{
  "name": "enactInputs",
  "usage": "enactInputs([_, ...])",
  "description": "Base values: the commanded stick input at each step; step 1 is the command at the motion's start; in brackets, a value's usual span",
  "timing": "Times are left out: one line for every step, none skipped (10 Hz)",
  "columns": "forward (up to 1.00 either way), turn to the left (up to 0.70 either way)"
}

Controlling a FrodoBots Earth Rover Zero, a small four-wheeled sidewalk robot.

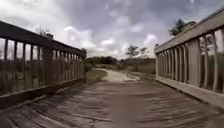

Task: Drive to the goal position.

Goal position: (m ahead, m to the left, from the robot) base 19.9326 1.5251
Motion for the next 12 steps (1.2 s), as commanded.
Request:
enactInputs([0.7,0.0])
enactInputs([0.7,0.0])
enactInputs([0.7,0.0])
enactInputs([0.7,0.0])
enactInputs([0.7,0.0])
enactInputs([0.7,0.0])
enactInputs([0.7,0.0])
enactInputs([0.7,0.0])
enactInputs([0.7,0.0])
enactInputs([0.7,0.0])
enactInputs([0.7,0.0])
enactInputs([0.7,0.0])
